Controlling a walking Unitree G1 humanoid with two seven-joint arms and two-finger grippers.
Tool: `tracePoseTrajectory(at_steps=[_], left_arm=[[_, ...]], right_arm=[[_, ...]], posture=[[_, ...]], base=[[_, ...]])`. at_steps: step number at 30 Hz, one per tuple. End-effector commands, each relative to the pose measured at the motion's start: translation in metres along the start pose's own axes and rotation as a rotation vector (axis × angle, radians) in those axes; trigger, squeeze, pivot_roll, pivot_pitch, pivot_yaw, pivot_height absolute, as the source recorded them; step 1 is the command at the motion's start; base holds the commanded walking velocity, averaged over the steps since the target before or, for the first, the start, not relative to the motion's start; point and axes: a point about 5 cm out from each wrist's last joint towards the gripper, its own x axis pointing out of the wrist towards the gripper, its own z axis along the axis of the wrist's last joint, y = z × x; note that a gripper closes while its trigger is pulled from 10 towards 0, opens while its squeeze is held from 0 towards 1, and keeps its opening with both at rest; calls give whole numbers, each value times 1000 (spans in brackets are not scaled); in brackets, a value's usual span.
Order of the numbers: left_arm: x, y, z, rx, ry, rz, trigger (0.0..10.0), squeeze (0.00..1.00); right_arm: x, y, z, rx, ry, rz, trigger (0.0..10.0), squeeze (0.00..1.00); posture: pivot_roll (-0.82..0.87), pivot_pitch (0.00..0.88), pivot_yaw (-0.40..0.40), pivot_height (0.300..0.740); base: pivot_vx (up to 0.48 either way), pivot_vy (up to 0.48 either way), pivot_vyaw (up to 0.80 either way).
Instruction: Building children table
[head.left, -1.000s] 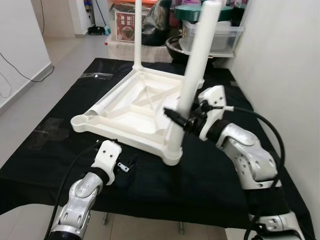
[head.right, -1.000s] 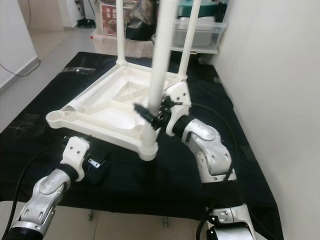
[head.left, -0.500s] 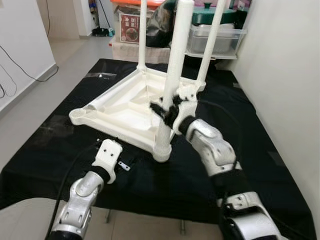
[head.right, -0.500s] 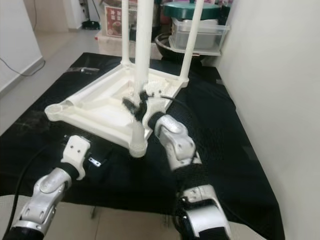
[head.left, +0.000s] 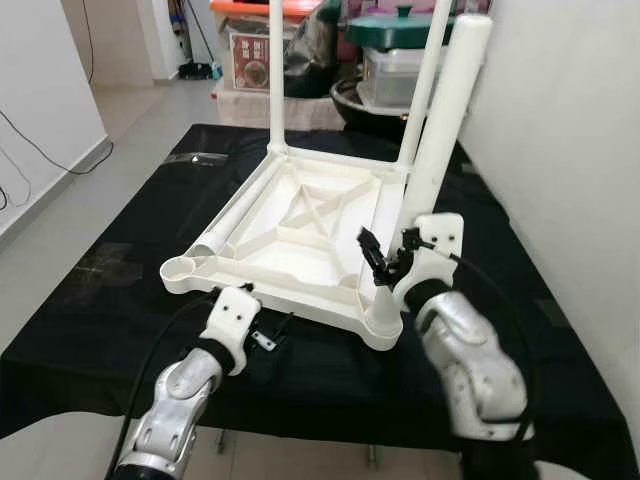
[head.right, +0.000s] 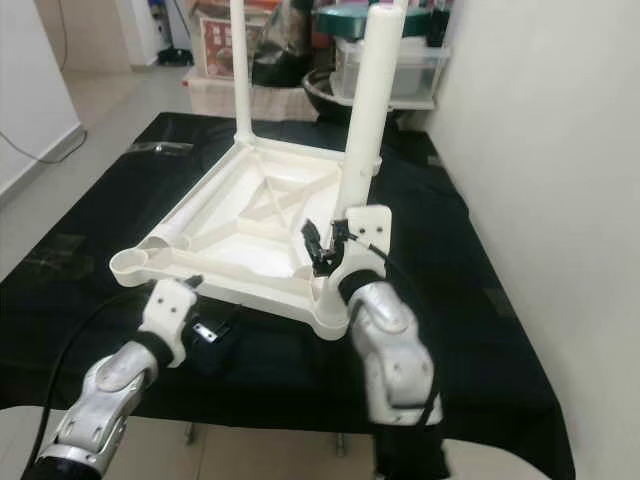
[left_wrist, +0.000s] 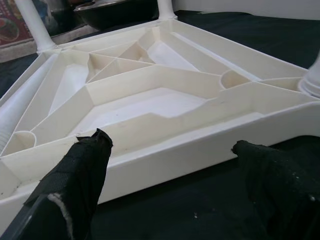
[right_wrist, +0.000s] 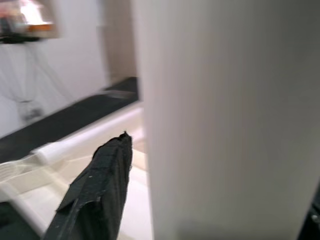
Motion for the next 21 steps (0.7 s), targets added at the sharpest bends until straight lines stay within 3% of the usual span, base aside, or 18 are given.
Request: tracePoseTrajectory(at_steps=[1, 4, 5, 7, 9, 10, 13, 14, 15, 18, 19, 20, 21], left_arm=[[-2, 2, -3, -11, 19, -3, 10000, 0], [-3, 3, -6, -1, 29, -12, 10000, 0], [-3, 3, -6, -1, 29, -12, 10000, 0], [-2, 4, -5, 5, 28, -13, 10000, 0], [-2, 4, -5, 5, 28, -13, 10000, 0], [-1, 5, -3, 6, 22, -9, 10000, 0], [-1, 7, -1, 9, 20, -2, 10000, 0], [-2, 9, -1, 10, 17, 6, 10000, 0], [-4, 10, 0, 12, 16, 15, 10000, 0], [-6, 11, -1, 14, 18, 23, 10000, 0], [-8, 11, -2, 12, 20, 28, 10000, 0], [-8, 11, -2, 12, 20, 28, 10000, 0], [-10, 11, -4, 11, 23, 31, 10000, 0]], right_arm=[[5, 8, 7, 16, -33, 79, 10000, 0], [2, 16, 20, -88, -70, 392, 10000, 0], [2, 16, 20, -88, -70, 392, 10000, 0], [-3, 19, 17, -144, -36, 563, 10000, 0], [-3, 19, 17, -144, -36, 563, 10000, 0], [0, 21, 10, -151, -5, 637, 10000, 0], [7, 23, 4, -147, 16, 683, 10000, 0], [16, 29, 1, -128, 23, 716, 3569, 0], [25, 35, 1, -85, 12, 715, 0, 0], [33, 38, 2, -65, -3, 669, 0, 0], [47, 28, -3, -45, 35, 431, 0, 0], [47, 28, -3, -45, 35, 431, 0, 0], [57, 9, -9, -2, 78, 132, 0, 0]], posture=[[-51, 0, -17, 740], [-32, 0, -19, 740], [-32, 0, -19, 740], [-13, 0, -28, 740], [-13, 0, -28, 740], [10, 0, -39, 740], [25, 0, -53, 740], [31, 0, -58, 740], [45, 0, -69, 740], [50, 0, -71, 740], [47, 0, -72, 740], [47, 0, -72, 740], [47, 0, -72, 740]], base=[[0, 0, 0], [0, 0, 0], [0, 0, 0], [0, 0, 0], [0, 0, 0], [0, 0, 0], [0, 0, 0], [0, 0, 0], [0, 0, 0], [0, 0, 0], [0, 0, 0], [0, 0, 0], [0, 0, 0]])
